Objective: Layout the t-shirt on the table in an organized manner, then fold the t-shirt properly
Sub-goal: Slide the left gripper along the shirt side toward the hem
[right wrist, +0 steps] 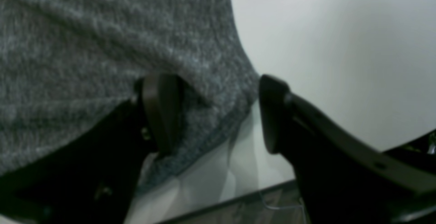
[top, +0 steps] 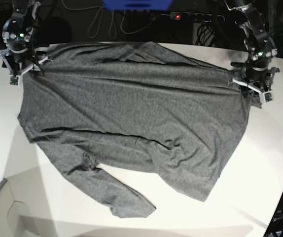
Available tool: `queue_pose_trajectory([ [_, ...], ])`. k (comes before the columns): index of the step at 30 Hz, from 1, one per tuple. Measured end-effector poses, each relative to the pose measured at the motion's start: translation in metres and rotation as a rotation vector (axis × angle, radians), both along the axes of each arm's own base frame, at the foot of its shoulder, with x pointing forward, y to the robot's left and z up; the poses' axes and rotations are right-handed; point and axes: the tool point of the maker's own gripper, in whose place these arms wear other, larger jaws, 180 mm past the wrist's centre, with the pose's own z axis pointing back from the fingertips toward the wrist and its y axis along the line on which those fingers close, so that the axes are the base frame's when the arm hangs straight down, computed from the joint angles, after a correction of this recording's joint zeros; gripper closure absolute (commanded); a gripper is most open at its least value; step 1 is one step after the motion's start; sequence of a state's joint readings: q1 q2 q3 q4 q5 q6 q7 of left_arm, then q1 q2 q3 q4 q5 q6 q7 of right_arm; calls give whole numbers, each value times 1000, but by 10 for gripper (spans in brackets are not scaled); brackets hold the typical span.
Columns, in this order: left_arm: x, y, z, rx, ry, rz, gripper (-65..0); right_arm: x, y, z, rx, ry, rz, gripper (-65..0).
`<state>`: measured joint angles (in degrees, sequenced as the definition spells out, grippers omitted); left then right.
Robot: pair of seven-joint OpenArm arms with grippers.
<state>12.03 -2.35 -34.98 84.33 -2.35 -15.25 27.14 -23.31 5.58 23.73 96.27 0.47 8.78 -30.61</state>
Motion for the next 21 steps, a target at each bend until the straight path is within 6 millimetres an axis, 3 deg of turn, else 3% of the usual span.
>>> queue_pose_trajectory([
  [6,-3,-10,14,39,30,-45,-240,8,-1,1,1,-6,-5,-373],
  [12,24,-9,81,125,-143,-69,-240,20,1,27,-31,-63,15,-373],
  [16,34,-12,105,147,-204,-78,-240,28,2,41,-44,-105,26,-376],
  [18,55,-20,113,146,-236,-98,-240,35,1,42,-44,-107,24,-376],
  [21,110,-57,118,78,-302,-192,-240,61,-8,58,-68,-163,35,-377],
])
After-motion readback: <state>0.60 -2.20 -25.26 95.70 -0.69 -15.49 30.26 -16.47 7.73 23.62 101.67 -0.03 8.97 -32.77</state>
